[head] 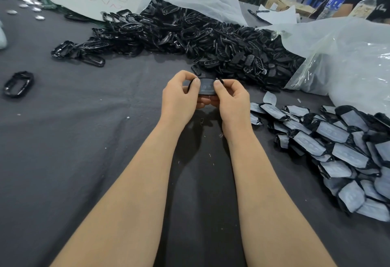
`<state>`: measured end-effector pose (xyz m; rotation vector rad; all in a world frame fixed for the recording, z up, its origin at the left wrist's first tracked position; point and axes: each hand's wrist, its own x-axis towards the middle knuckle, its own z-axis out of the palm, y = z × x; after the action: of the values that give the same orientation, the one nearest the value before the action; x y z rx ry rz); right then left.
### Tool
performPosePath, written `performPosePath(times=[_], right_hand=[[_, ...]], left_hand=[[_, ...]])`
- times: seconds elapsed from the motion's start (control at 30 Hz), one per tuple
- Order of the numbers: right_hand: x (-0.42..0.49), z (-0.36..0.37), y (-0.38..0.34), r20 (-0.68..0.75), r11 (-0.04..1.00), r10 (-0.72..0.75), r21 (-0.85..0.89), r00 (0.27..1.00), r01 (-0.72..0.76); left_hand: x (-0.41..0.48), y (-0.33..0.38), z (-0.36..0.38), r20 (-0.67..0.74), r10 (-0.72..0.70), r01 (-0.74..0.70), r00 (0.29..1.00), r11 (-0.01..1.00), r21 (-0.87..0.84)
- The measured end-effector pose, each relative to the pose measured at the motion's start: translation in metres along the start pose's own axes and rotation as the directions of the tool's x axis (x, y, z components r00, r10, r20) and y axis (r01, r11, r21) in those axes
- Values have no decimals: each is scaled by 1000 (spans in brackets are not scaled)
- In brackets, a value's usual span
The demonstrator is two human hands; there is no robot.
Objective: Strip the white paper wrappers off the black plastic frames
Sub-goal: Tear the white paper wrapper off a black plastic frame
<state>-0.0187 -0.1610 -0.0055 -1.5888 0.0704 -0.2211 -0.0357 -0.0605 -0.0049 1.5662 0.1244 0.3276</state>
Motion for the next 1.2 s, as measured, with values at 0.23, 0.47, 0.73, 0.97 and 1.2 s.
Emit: performPosePath(times=[0.23,0.47,0.73,0.97,1.2], right_hand=[[-1,3,3,-54,946,-133,-303,990,110],[0,1,1,-99,951,-97,-303,990,63],[-6,-2,-1,36,951,-117,-284,992,122],[-3,-7,0,31,983,-57,-171,998,62],[-5,-4,-1,15,981,-41,-187,999,43]], left_hand=[[-1,-1,2,-6,40,-39,999,994,98],[-1,-2,0,100,1,-15,995,989,145],[2,-3,-1,60,-52,51,997,998,22],[1,-3,0,108,-48,47,993,999,12],[0,-2,0,82,-14,9,997,997,71]])
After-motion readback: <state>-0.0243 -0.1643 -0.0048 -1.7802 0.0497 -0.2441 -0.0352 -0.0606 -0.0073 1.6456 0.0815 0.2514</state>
